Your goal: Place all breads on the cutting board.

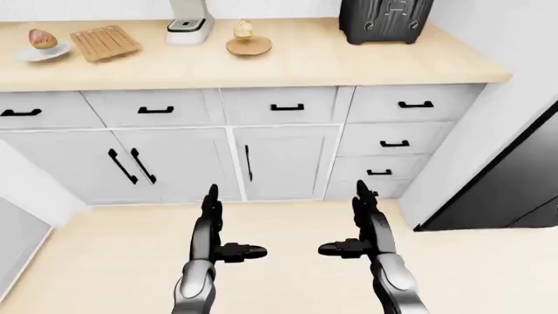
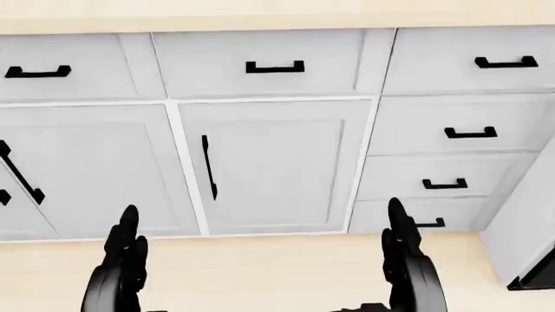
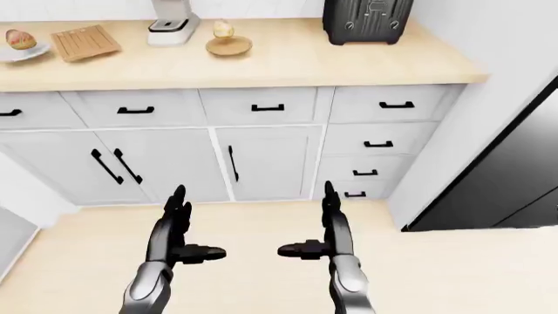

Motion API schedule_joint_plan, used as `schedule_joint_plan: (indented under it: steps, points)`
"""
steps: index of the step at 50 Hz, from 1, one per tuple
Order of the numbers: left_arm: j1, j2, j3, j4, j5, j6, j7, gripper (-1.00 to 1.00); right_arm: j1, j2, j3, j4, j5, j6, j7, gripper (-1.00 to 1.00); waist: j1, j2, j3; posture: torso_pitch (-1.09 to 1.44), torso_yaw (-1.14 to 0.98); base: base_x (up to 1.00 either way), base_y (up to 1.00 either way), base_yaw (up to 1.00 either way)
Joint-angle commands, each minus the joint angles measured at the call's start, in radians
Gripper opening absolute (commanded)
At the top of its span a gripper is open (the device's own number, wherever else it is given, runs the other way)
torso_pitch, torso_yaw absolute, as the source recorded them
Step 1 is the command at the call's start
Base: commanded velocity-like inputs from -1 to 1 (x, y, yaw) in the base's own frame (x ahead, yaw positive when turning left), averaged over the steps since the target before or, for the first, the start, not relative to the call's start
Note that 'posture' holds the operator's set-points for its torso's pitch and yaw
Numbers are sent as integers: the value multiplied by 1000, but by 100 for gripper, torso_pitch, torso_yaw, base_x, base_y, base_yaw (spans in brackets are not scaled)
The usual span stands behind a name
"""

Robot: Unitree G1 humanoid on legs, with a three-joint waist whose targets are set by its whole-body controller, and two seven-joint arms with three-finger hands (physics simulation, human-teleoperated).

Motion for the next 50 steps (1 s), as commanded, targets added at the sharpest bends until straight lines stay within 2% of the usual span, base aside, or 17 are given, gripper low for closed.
schedule_joint_plan:
  steps: [1,3,5,7,8,15,16,20,24,25,27,29,40,43,45,48,50]
  points:
    - [-13,2,-4,-149,-5,-19,-2,100,-26,-8,-7,-123,4,-33,-4,100,-2,-8,-1,0,0,0,0,0]
    - [-16,0,-5,-150,-4,-17,-1,100,-24,-7,-8,-147,4,-17,-5,100,7,-1,-63,0,0,0,0,0]
    - [-15,-1,-7,-161,-2,-9,-1,100,-26,-7,-6,-161,-2,-7,-8,100,6,-8,-17,0,0,0,0,0]
    - [-8,0,-9,-194,-2,13,-3,100,-27,-6,-6,-179,-4,10,-10,100,8,-8,-69,0,0,0,0,0]
    - [-6,1,-8,-224,-3,35,-4,100,-26,-6,-3,-206,-6,32,-10,100,8,-8,-74,0,0,0,0,0]
    - [-3,6,-3,-413,-1,183,-16,100,-54,-12,-5,-377,-12,196,-10,100,9,-5,-82,0,0,0,0,0]
    - [-8,7,1,-448,-4,212,-17,100,-73,-8,-21,-399,27,248,-1,100,9,-5,-83,0,0,0,0,0]
    - [-26,11,13,-534,-8,290,-19,100,-113,-19,-27,-477,37,349,-4,100,10,-5,-89,0,0,0,0,0]
    - [-46,18,25,-597,-9,351,-21,100,-143,-24,-35,-517,52,403,-9,100,10,-4,-93,0,0,0,0,0]
    - [-50,19,29,-607,-10,362,-23,100,-151,-26,-37,-531,62,422,-7,100,18,1,-107,0,0,0,0,32]
    - [-64,23,40,-630,-16,393,-24,100,-167,-30,-32,-559,60,454,-12,100,20,-1,-85,0,0,0,0,53]
    - [-76,28,47,-668,-20,438,-26,100,-182,-32,-32,-564,58,467,-16,100,21,-2,-79,0,0,0,0,65]
    - [-119,37,43,-760,2,545,-31,100,-232,-38,-30,-645,52,566,-26,100,48,1,-62,0,0,0,0,68]
    - [-132,38,45,-768,4,560,-32,100,-246,-41,-31,-650,51,577,-30,100,34,4,-59,0,0,0,14,37]
    - [-132,38,47,-773,2,563,-33,100,-250,-41,-26,-660,48,590,-30,100,32,-16,-56,0,0,11,31,0]
    - [-130,36,45,-780,2,563,-34,100,-256,-42,-18,-665,42,593,-23,100,12,-9,-27,0,0,51,28,0]
    - [-128,36,44,-788,3,568,-34,100,-258,-40,-14,-668,38,597,-20,100,0,9,-23,0,0,73,28,0]
